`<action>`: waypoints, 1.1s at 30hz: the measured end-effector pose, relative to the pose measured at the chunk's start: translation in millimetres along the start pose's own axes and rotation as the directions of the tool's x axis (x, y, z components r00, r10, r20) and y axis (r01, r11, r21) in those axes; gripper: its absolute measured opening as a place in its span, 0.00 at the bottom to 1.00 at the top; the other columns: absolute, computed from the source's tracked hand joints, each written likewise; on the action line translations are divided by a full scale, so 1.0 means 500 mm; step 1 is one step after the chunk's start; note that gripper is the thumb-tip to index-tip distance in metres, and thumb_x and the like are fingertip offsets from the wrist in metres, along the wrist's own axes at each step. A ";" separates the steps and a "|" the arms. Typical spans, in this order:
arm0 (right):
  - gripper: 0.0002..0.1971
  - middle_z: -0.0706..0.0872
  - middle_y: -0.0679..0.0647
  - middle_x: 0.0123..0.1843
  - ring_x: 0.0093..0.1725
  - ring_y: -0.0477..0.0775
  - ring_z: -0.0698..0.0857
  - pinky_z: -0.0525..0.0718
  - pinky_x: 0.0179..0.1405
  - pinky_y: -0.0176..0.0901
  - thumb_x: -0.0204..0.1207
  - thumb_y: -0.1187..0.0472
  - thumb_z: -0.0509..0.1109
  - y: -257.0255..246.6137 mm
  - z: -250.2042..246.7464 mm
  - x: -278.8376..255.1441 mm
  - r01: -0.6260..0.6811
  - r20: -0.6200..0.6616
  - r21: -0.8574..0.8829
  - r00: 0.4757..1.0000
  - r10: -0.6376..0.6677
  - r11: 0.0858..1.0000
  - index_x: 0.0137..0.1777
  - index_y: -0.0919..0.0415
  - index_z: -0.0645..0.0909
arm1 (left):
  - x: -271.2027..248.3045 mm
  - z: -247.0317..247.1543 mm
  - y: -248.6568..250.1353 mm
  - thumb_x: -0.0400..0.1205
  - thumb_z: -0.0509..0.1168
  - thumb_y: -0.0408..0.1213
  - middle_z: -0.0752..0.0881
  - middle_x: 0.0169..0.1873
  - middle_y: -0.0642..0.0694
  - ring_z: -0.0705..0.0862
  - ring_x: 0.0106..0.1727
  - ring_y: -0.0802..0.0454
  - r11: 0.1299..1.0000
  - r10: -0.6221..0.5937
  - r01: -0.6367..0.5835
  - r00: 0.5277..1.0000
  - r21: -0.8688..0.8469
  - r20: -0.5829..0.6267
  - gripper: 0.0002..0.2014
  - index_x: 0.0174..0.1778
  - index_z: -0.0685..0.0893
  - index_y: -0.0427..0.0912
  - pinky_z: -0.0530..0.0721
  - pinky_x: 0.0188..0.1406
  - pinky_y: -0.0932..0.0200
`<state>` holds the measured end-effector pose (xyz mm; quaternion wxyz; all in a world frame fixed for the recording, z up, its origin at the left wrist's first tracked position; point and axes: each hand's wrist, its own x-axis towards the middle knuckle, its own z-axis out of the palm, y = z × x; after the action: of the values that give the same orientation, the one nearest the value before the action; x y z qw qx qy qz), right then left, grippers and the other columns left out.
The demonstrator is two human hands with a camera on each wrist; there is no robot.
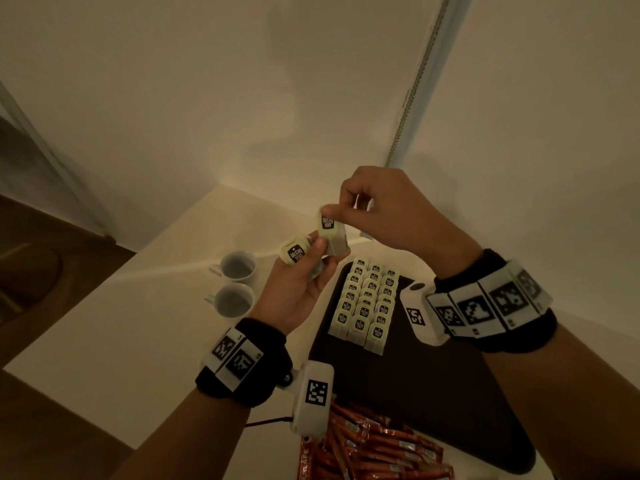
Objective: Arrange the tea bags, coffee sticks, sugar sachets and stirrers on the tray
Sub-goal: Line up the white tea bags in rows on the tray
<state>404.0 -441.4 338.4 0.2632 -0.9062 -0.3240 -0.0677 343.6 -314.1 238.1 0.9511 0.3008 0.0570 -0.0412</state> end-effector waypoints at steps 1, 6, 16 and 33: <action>0.18 0.81 0.50 0.35 0.34 0.44 0.78 0.74 0.36 0.37 0.74 0.45 0.70 0.002 0.000 -0.001 -0.002 0.006 -0.024 1.000 0.002 1.000 0.32 0.58 0.82 | 0.000 0.000 0.000 0.72 0.66 0.35 0.90 0.43 0.44 0.90 0.45 0.51 1.000 0.010 -0.010 1.000 0.012 -0.004 0.11 0.49 0.82 0.39 0.85 0.31 0.70; 0.13 0.85 0.47 0.37 0.35 0.42 0.82 0.75 0.33 0.26 0.75 0.46 0.70 0.004 -0.001 -0.010 -0.068 0.051 0.110 0.997 0.063 0.992 0.43 0.57 0.85 | -0.002 0.001 0.003 0.72 0.67 0.35 0.91 0.40 0.47 0.89 0.43 0.55 0.993 0.054 -0.054 0.999 0.102 0.002 0.09 0.47 0.82 0.40 0.85 0.32 0.69; 0.09 0.85 0.46 0.32 0.32 0.38 0.80 0.76 0.32 0.25 0.71 0.52 0.76 -0.009 0.002 -0.005 -0.023 0.037 0.160 0.999 0.018 0.987 0.40 0.59 0.87 | -0.006 0.023 0.002 0.72 0.67 0.39 0.90 0.38 0.48 0.90 0.41 0.54 0.974 0.051 -0.062 0.997 0.217 0.059 0.09 0.48 0.81 0.42 0.84 0.31 0.66; 0.03 0.83 0.39 0.34 0.32 0.31 0.80 0.75 0.32 0.23 0.74 0.59 0.74 -0.034 -0.010 0.001 -0.059 -0.082 0.194 0.994 0.076 0.979 0.43 0.56 0.88 | -0.016 0.033 0.002 0.72 0.66 0.33 0.91 0.42 0.49 0.89 0.45 0.54 0.995 0.020 -0.030 0.995 0.097 0.094 0.13 0.53 0.81 0.43 0.85 0.34 0.67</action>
<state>394.0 -432.6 350.1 0.3653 -0.8833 -0.2859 -0.0676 337.1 -322.6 253.3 0.9372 0.3456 0.0070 -0.0459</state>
